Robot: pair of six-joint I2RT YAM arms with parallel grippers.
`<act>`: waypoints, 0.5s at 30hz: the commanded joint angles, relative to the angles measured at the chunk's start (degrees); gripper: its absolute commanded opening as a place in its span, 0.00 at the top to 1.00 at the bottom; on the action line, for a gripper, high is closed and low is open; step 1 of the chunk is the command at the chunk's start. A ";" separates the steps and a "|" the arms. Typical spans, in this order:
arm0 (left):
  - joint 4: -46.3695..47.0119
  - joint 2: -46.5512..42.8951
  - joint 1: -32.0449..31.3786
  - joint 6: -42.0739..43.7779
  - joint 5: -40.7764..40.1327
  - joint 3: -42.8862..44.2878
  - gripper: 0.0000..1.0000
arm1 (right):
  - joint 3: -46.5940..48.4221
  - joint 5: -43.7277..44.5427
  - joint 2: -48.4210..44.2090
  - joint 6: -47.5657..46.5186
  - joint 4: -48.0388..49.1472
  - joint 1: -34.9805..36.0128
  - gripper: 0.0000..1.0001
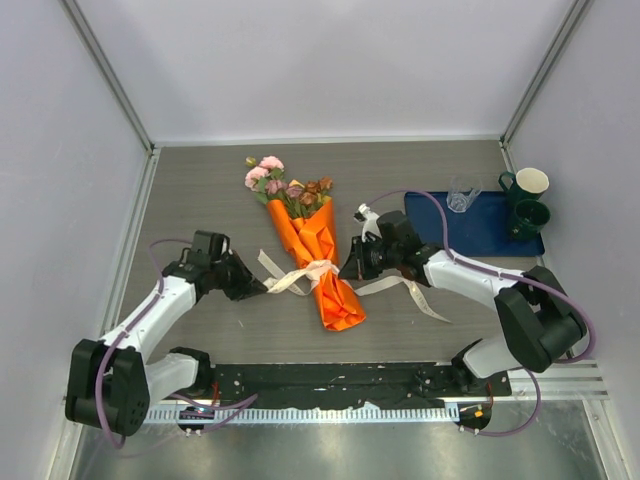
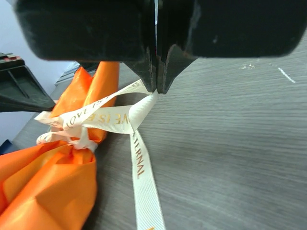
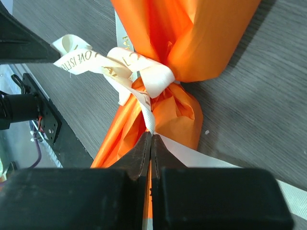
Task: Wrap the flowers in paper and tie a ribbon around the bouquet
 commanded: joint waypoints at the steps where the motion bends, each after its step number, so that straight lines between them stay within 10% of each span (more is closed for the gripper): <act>1: -1.98 -0.97 0.23 2.31 1.65 -0.97 0.99 | 1.84 -0.43 -1.55 3.26 -1.64 0.23 0.98; 7: -5.15 -2.11 -0.12 8.72 -0.97 7.52 0.64 | 3.15 -3.34 -0.94 3.79 -1.46 0.67 0.98; 15: -0.25 7.45 -6.35 12.95 0.25 22.39 0.56 | 6.50 -3.43 -1.73 3.44 -5.33 1.38 0.98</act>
